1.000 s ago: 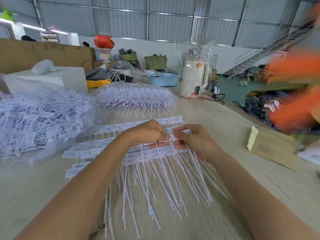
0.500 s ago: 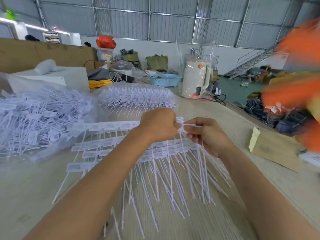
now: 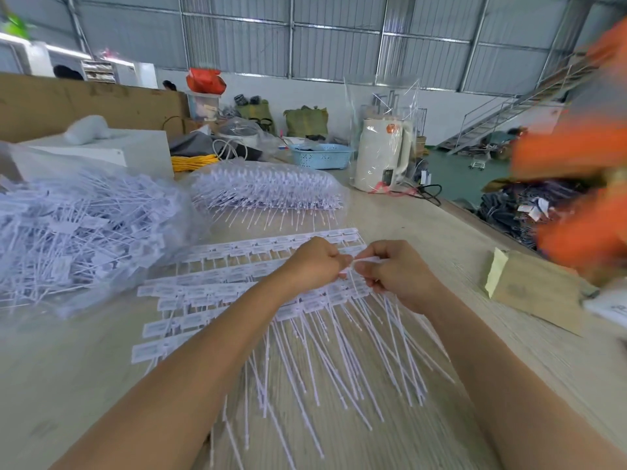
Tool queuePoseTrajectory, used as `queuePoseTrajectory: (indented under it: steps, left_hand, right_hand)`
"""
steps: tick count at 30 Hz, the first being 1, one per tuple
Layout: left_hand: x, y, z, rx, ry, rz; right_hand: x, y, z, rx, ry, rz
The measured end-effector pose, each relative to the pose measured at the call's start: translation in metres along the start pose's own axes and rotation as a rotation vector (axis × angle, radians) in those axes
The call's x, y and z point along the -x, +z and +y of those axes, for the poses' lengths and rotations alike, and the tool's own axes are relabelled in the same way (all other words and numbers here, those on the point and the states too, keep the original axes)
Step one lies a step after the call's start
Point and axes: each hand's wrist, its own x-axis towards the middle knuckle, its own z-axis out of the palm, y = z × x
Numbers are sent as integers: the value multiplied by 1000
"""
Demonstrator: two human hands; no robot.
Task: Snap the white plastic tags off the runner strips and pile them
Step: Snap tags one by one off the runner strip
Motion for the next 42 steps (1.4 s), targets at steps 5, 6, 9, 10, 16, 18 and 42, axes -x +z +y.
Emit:
queuePoseTrajectory:
  steps: [5,6,9,10,16,18,42]
  left_hand:
    - [4,-11,0,174,-86,-112]
    - [5,-13,1,187,-86,-149]
    - [6,-19,4,176,-56,-113]
    - [6,-21,6,164,-38,-95]
    - [6,-24,6,-8,-19,-241]
    - [7,-23,7,-94,35,-266]
    - [3,-26,-1,4,1,-154]
  right_hand:
    - [-3,3,2,327,-189,159]
    - [-5,-1,5,323,-170,212]
    - [-10,-30,8,-321,127,307]
    - [-10,-41,6,-618,232,261]
    - [0,-42,-11,-963,318,-123]
    - [3,-25,-14,-713,281,-169]
    - [8,7,-11,-225,-17,-78]
